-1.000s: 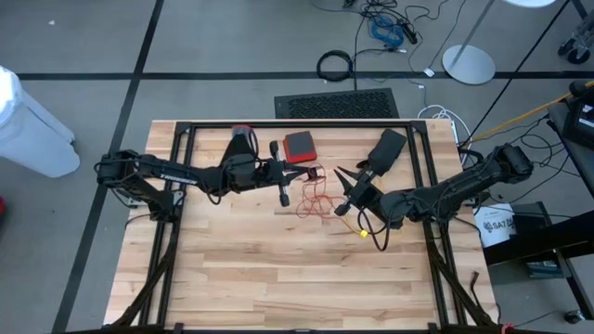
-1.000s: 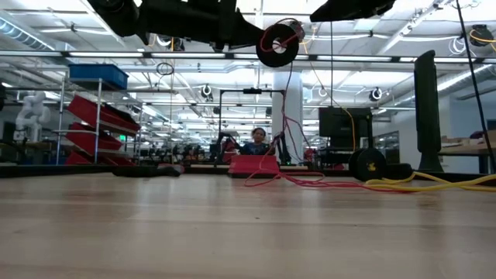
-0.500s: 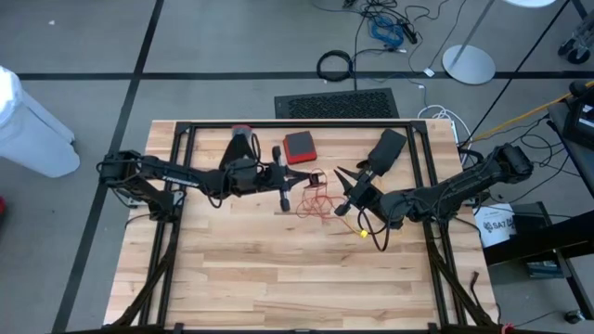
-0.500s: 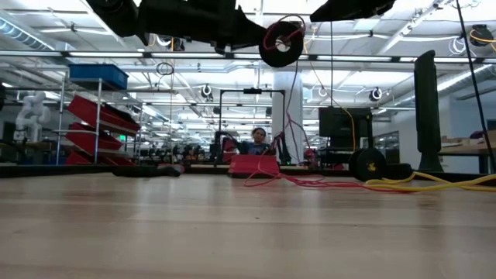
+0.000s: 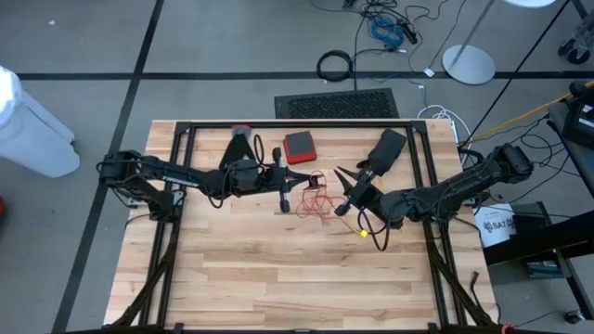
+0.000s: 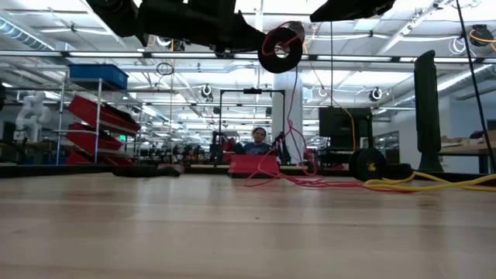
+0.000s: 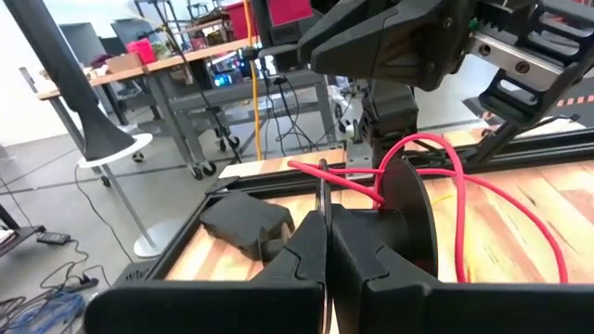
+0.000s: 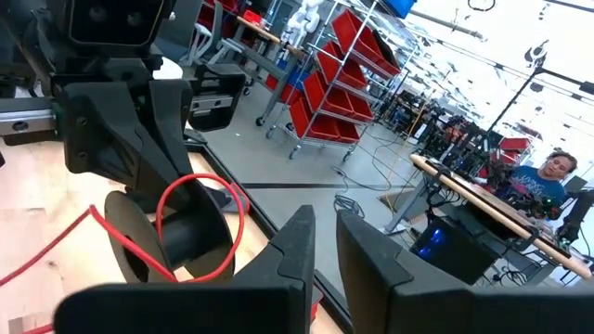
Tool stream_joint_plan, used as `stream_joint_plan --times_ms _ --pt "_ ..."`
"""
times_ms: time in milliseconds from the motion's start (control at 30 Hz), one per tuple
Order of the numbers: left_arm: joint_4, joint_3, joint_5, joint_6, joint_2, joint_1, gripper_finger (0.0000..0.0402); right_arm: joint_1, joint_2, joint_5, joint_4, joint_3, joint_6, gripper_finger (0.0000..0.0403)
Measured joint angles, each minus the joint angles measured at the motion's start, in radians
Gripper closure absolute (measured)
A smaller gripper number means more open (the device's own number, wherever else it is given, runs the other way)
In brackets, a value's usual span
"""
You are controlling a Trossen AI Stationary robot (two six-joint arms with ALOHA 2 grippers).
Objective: Coil cords
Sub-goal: Uncoil the red wire from the spool
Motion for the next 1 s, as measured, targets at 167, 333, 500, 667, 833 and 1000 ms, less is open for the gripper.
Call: stream_joint_plan --times_ms 167,333,500,667,833,1000 --pt "-0.003 0.0 0.0 -0.002 0.0 -0.005 0.0402 0.0 0.0 -0.003 0.0 0.0 0.0 0.0367" --pt "-0.01 0.0 0.0 -0.001 0.0 -0.009 0.0402 0.0 0.0 -0.003 0.003 0.0 0.009 0.0367" --pt "-0.022 0.0 0.0 0.001 0.0 -0.008 0.0401 0.0 0.0 -0.003 0.005 0.0 0.049 0.0367" --pt "-0.025 0.0 0.0 0.001 0.0 -0.011 0.0402 0.0 0.0 -0.003 0.005 0.0 0.066 0.0367" --pt "-0.031 0.0 0.098 0.002 0.0 -0.011 0.0401 0.01 0.0 -0.024 -0.05 0.001 0.116 0.0367" --pt "-0.079 0.001 0.184 0.044 0.0 -0.01 0.0402 0.029 -0.004 -0.125 -0.261 0.001 0.186 0.0367"
